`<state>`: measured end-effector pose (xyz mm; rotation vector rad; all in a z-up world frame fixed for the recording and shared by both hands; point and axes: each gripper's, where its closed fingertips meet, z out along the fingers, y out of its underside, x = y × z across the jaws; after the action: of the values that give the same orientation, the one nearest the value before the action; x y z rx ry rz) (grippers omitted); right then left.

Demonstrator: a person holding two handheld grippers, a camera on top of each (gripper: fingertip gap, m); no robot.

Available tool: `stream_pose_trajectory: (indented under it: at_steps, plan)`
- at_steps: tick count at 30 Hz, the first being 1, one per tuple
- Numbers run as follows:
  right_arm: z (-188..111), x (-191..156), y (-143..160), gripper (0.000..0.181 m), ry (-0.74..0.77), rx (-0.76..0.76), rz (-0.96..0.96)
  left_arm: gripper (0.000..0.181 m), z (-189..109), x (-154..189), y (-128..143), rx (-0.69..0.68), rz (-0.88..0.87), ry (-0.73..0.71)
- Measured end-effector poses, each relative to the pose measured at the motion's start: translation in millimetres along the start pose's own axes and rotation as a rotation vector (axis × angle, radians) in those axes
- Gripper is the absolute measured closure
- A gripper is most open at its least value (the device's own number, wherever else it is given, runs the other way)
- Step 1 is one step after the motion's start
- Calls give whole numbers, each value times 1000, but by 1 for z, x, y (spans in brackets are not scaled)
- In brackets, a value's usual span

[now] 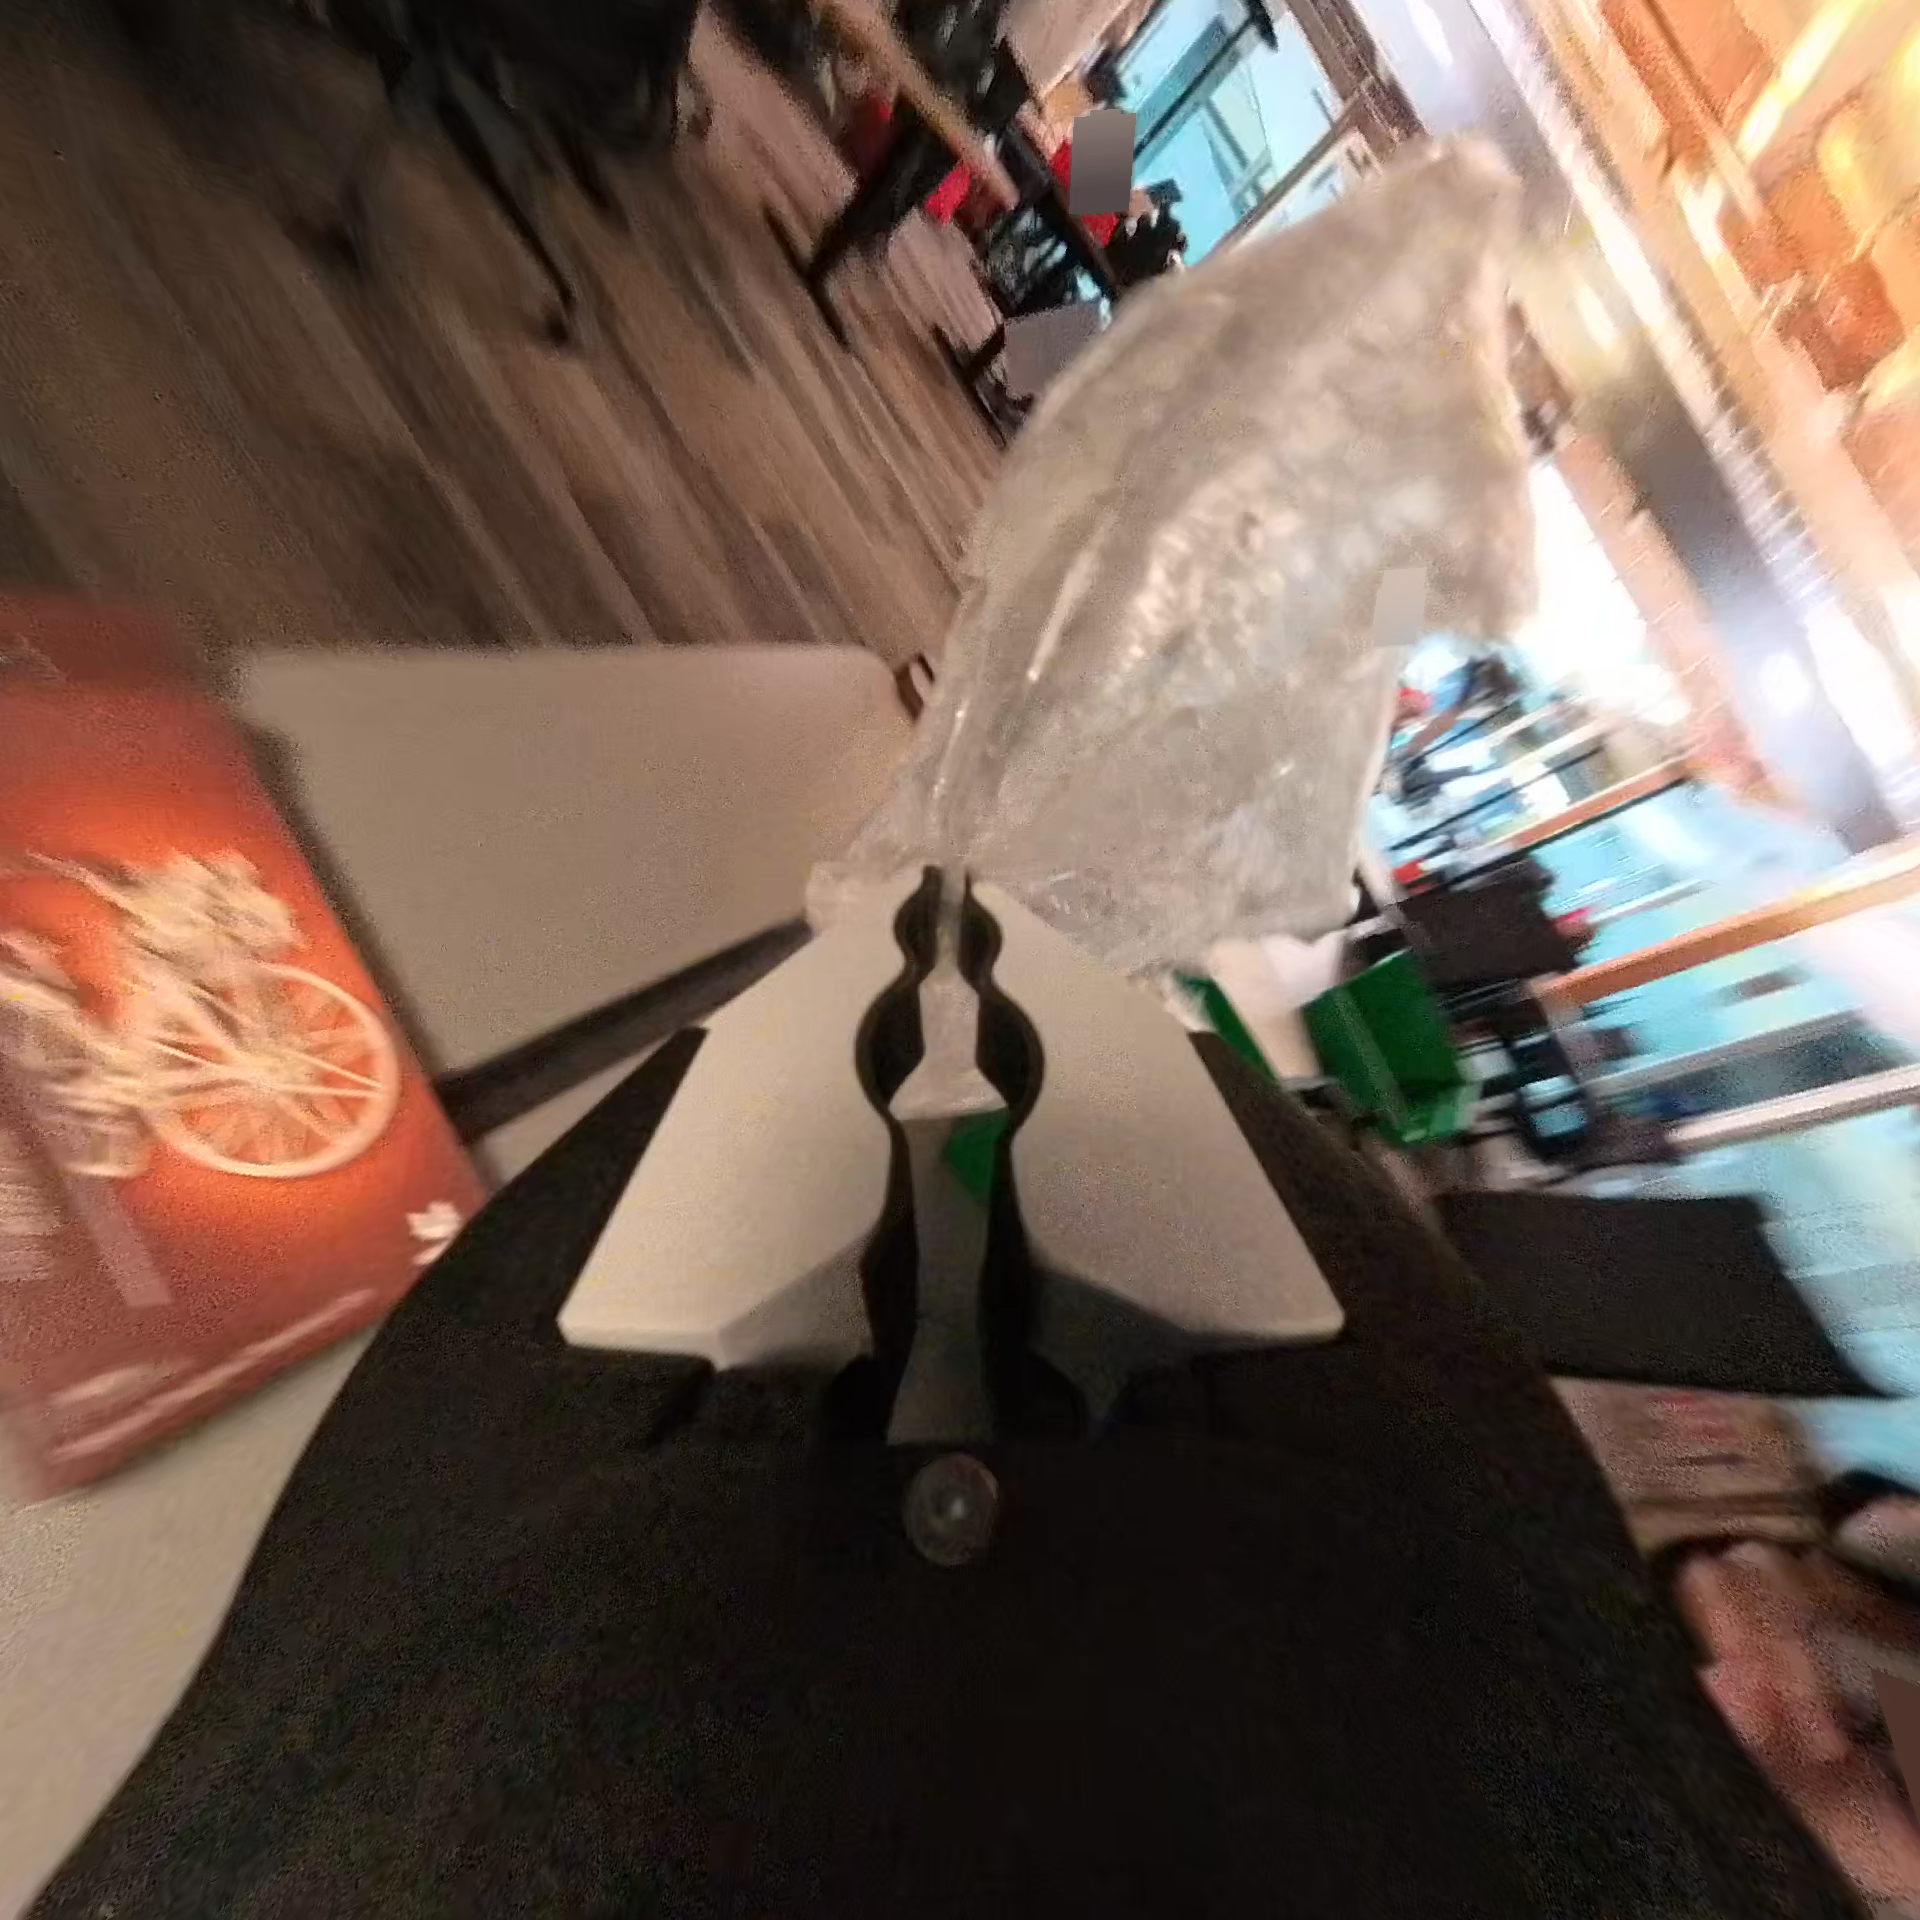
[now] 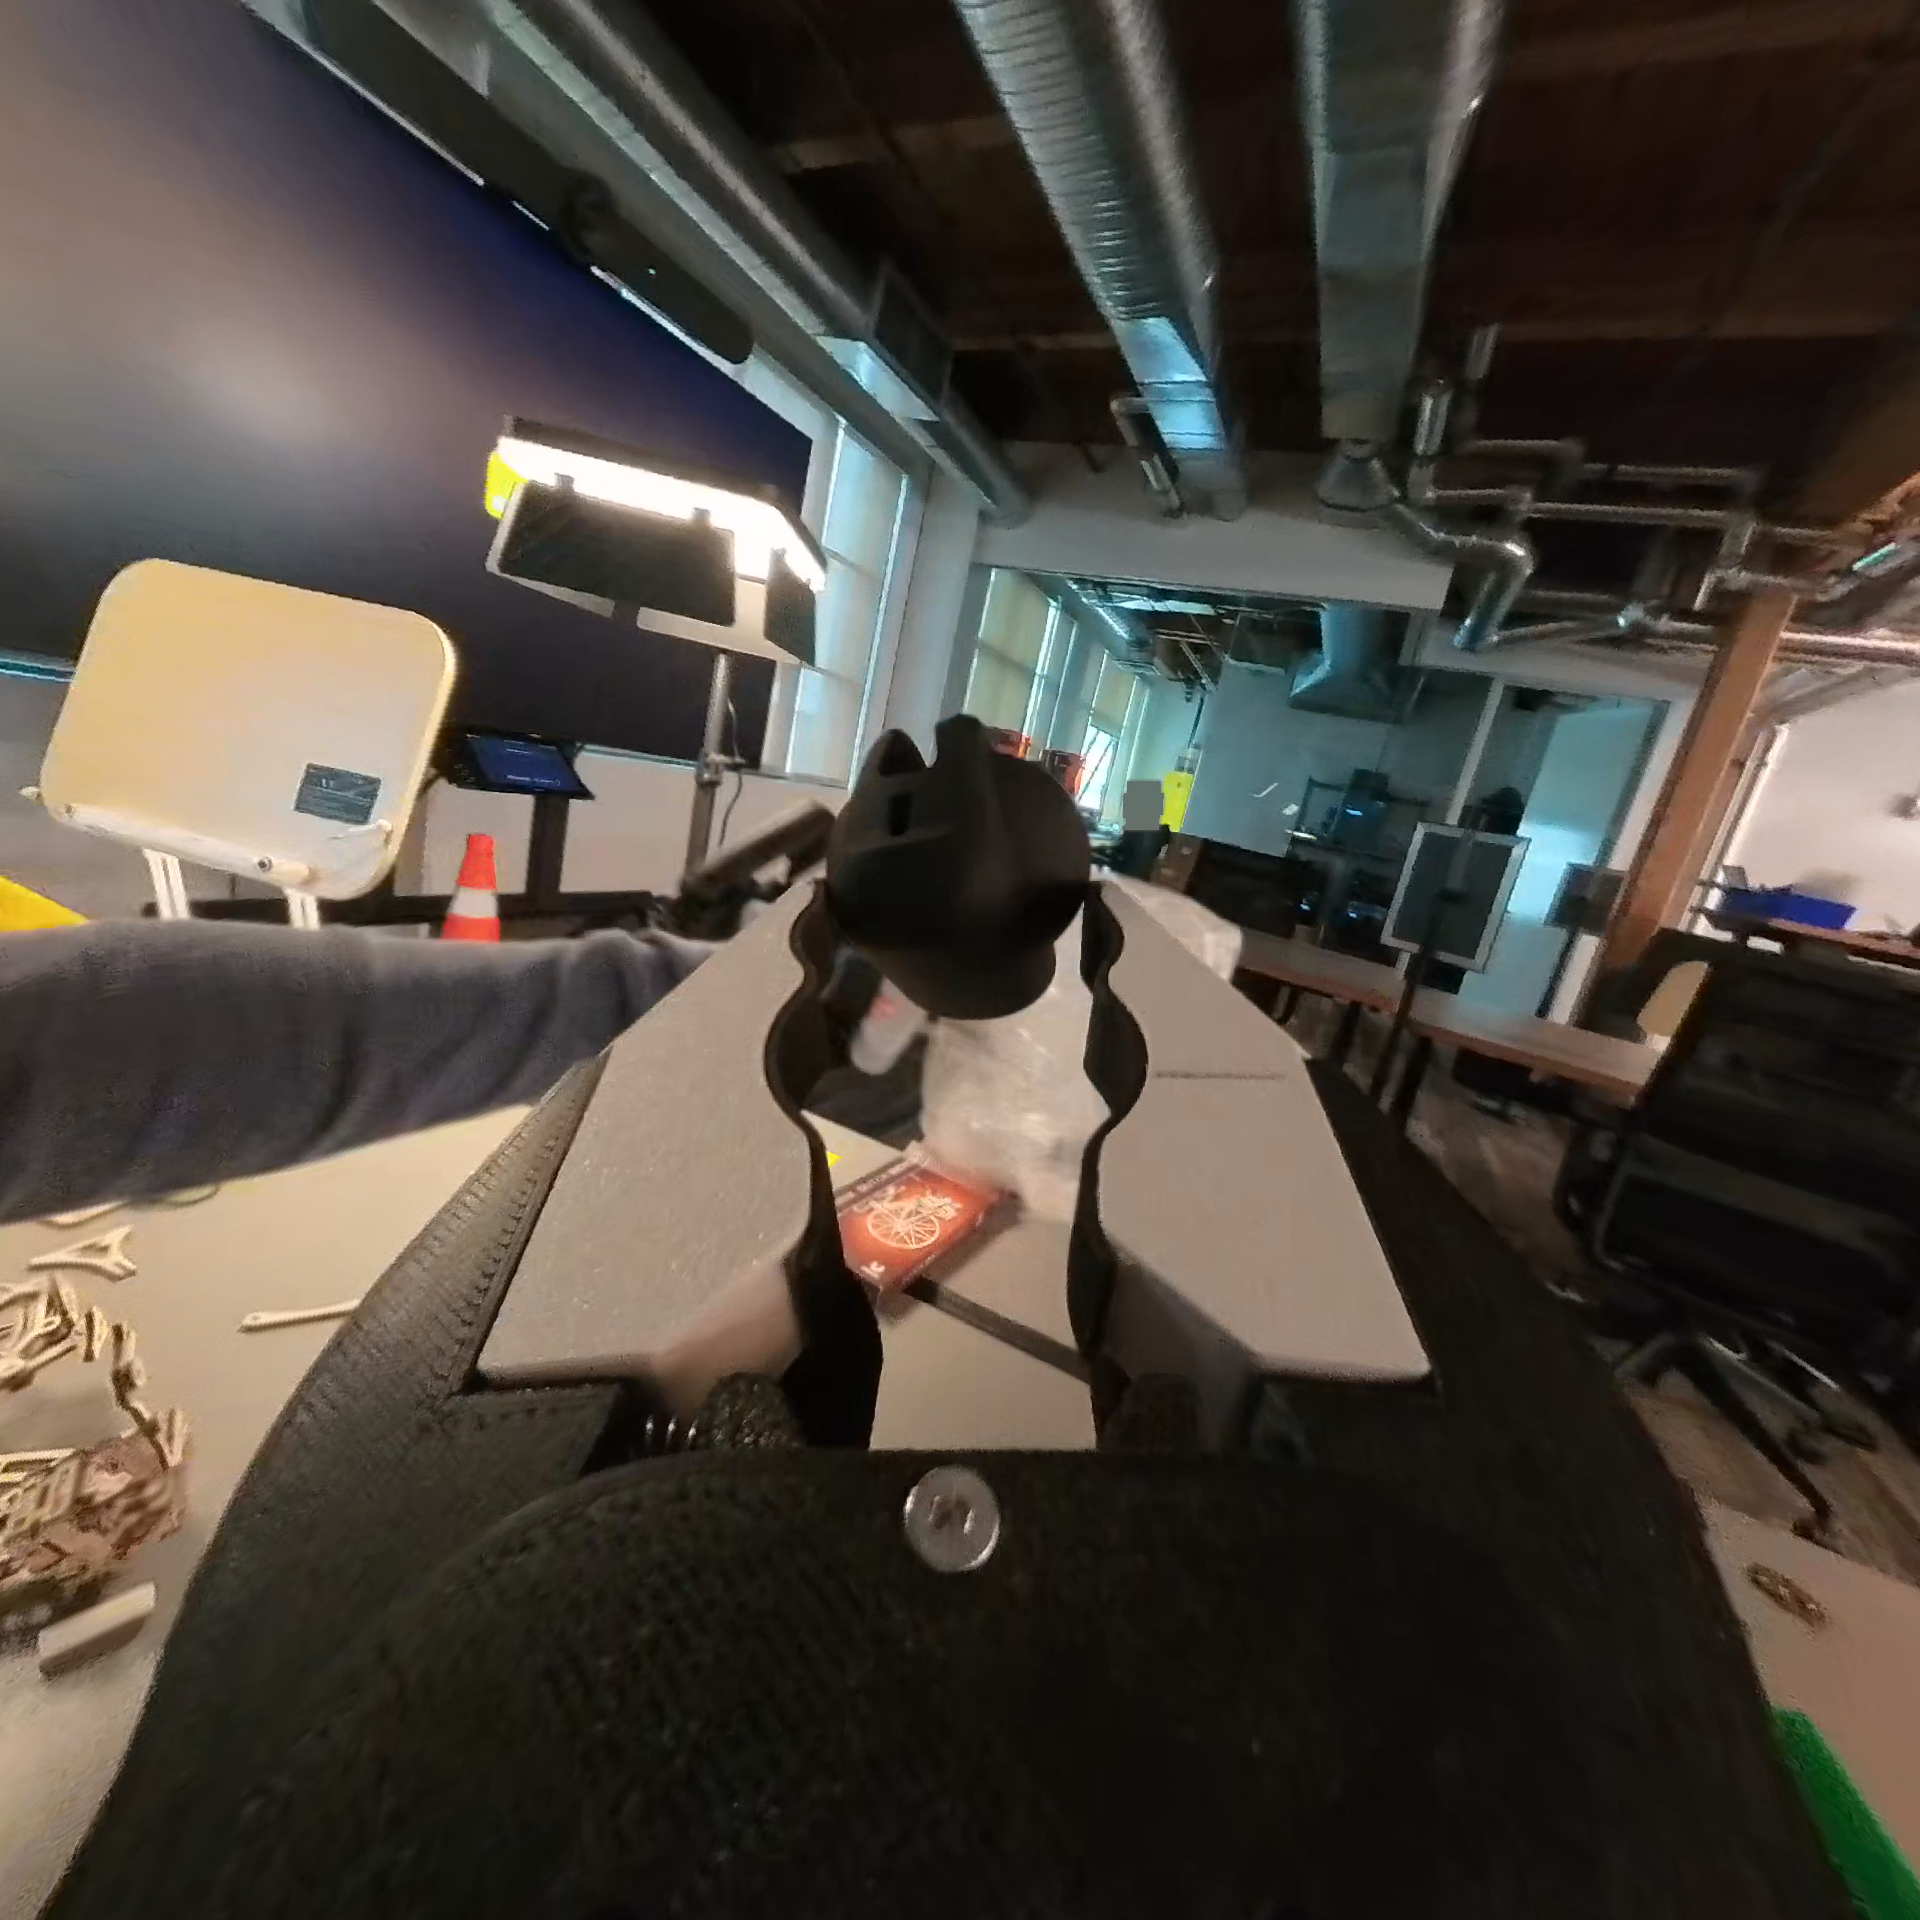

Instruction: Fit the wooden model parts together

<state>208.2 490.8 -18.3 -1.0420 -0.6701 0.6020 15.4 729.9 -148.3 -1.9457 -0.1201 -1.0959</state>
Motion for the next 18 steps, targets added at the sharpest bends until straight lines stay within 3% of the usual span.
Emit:
stream_pose_trajectory:
  at_steps: [2,5,7,9,10,12,14,18]
  plan:
    - [-1,6,7,135,2,-6,16,180,38,-30,23,-53,-165,-16]
    - [-2,9,15,135,-25,-7,59,176,74,-65,59,-91,-281,-82]
    - [-2,9,17,136,-47,-7,102,145,82,-75,72,-90,-298,-113]
    - [-3,4,13,136,-98,21,140,111,77,-69,76,-102,-194,-114]
    - [-4,0,10,136,-134,42,164,102,69,-59,73,-97,-99,-109]
    - [-7,-12,4,136,-229,87,196,106,41,-8,59,-23,138,20]
    - [-11,-24,0,136,-326,112,214,119,-1,72,69,-33,304,280]
    - [-19,-55,-6,136,-439,165,40,125,-106,195,122,-268,233,679]
